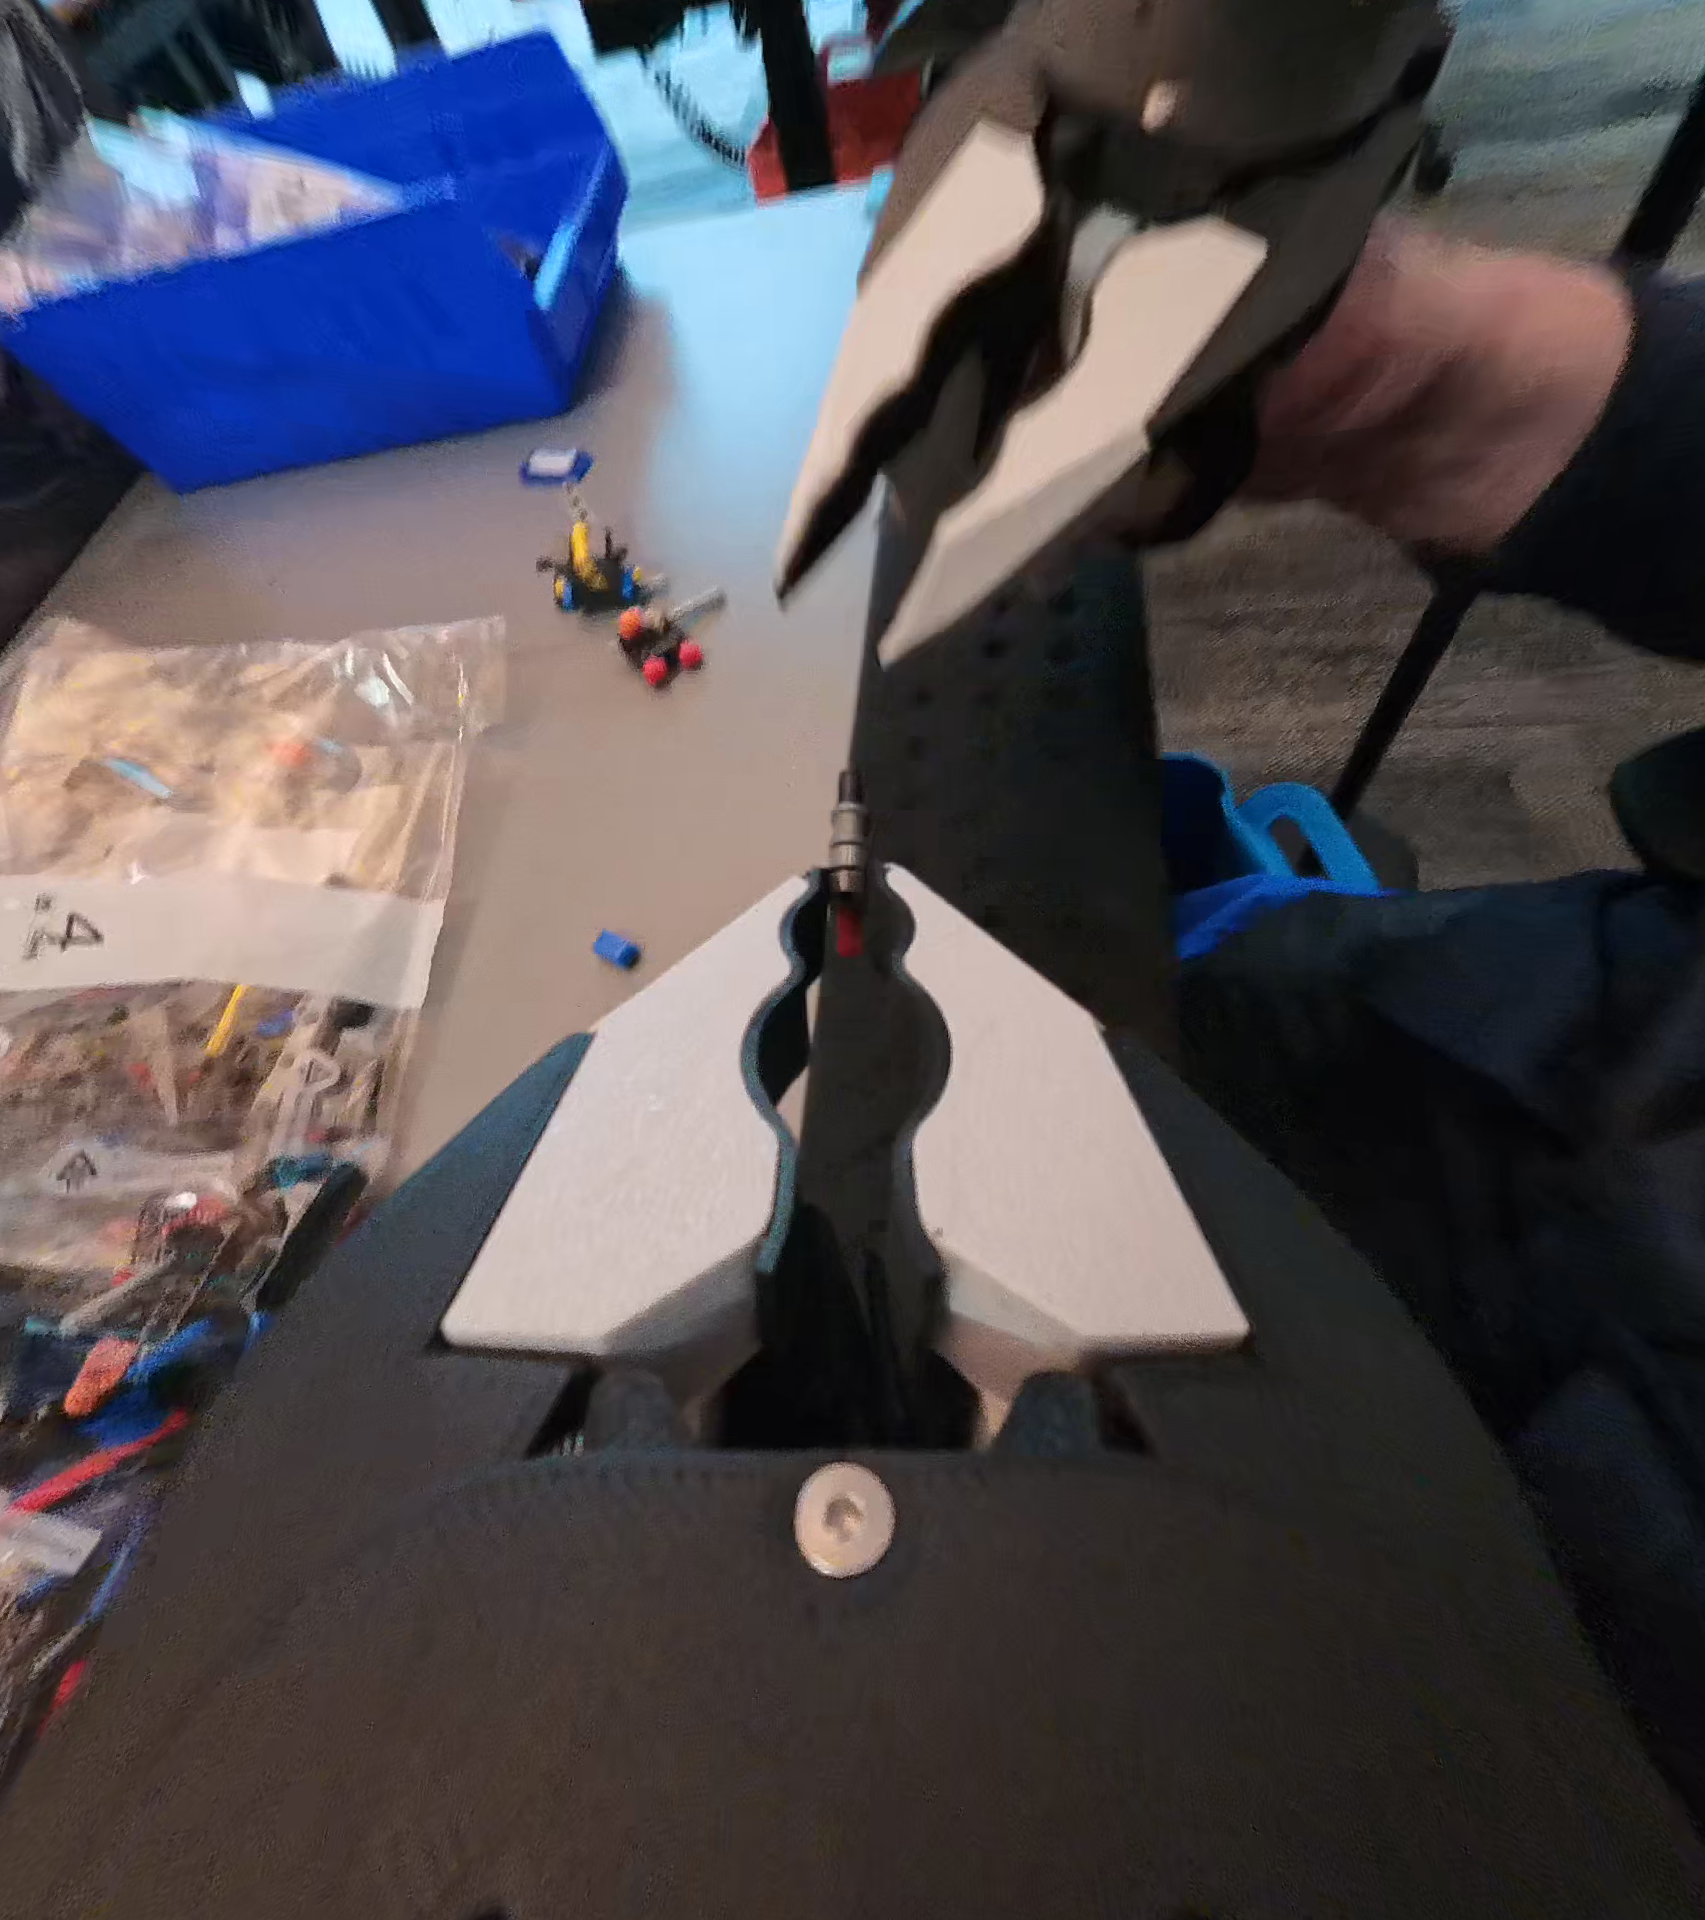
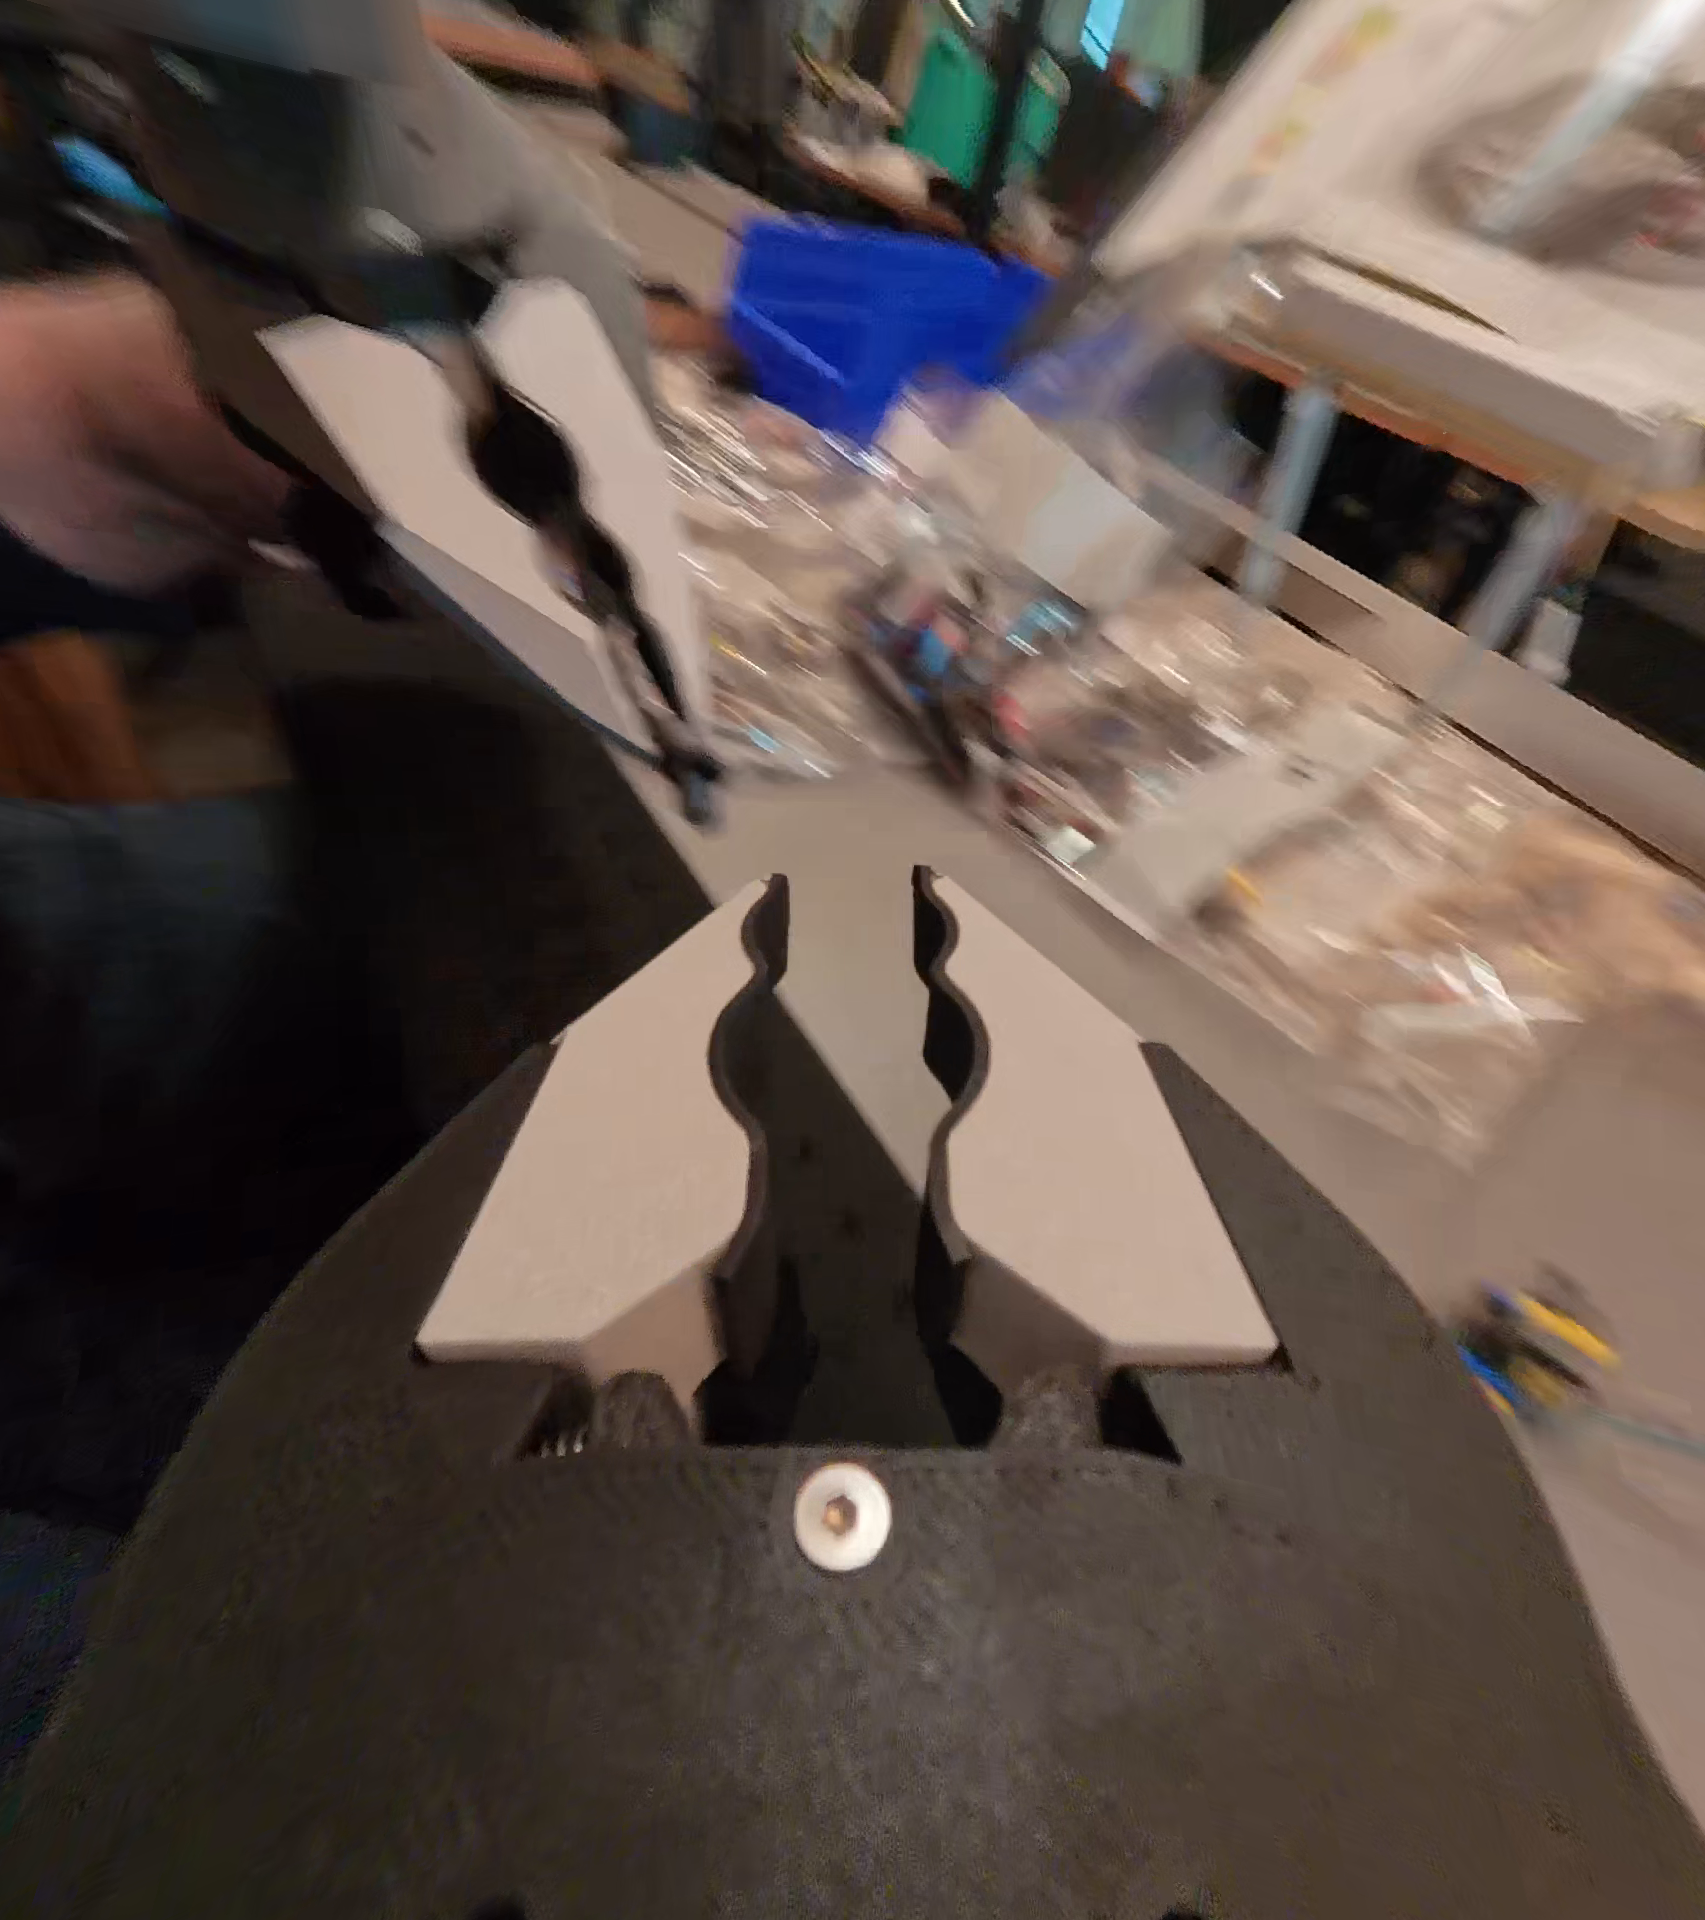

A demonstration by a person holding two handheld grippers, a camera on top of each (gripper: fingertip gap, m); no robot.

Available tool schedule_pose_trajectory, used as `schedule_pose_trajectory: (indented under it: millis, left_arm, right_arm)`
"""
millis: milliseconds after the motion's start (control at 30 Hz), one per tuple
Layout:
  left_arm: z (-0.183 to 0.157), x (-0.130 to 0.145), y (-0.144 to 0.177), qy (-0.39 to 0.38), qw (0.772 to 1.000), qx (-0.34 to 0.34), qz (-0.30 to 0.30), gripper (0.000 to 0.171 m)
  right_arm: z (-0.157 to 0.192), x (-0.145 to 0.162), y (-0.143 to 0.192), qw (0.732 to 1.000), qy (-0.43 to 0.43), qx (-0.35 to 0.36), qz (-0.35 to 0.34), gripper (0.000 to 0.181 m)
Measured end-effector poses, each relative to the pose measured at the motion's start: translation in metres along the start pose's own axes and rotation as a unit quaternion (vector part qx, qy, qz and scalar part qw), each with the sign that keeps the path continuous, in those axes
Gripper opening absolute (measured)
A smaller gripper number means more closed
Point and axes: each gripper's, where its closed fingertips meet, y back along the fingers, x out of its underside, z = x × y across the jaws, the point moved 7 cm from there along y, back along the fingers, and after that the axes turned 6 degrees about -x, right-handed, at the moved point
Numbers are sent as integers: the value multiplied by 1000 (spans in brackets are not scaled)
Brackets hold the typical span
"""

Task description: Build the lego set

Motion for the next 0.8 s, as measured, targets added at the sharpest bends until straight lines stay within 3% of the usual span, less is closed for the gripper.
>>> schedule_pose_trajectory:
  millis: [133,200,400,567,667,800]
  left_arm:
    - [27,20,-21,55,995,-15,77,7]
    - [36,27,-30,104,991,6,79,7]
    - [53,48,-51,186,973,31,133,12]
    - [61,57,-59,208,965,27,157,20]
    - [65,53,-59,207,968,20,138,24]
    - [69,42,-57,178,978,2,106,28]
  right_arm:
    - [-64,40,26,984,-32,113,137,30]
    - [-87,62,31,971,-73,121,192,37]
    - [-116,97,19,940,-103,110,307,23]
    - [-125,99,8,933,-99,110,329,6]
    - [-127,98,6,935,-89,99,329,1]
    - [-116,79,2,956,-34,98,274,1]
